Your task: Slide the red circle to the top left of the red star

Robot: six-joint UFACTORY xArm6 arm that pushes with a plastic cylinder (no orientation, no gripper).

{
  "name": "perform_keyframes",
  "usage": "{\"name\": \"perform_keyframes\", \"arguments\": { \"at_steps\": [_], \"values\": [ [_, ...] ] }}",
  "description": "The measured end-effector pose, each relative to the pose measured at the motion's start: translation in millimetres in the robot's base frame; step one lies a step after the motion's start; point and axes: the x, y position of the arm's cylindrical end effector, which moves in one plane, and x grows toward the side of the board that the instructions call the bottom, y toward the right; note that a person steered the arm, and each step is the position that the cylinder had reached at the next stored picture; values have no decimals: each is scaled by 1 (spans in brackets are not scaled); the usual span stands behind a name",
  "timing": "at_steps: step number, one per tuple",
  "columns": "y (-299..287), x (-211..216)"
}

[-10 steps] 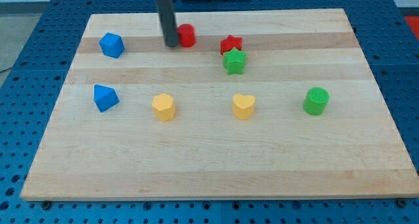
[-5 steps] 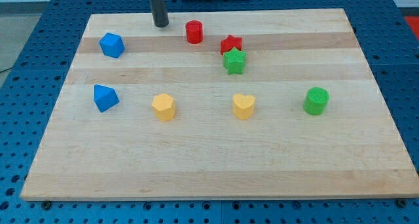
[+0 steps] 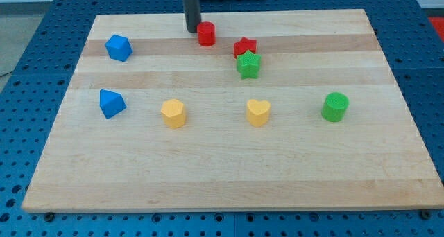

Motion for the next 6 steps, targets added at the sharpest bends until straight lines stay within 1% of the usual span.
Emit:
{"name": "perform_keyframes", "arguments": {
  "at_steps": [1, 2, 3, 4, 5, 6],
  "values": [
    [14, 8],
    [16, 14],
    [-21, -3],
    [-103, -15],
    [-130, -15],
    [-130, -15]
  ]
}}
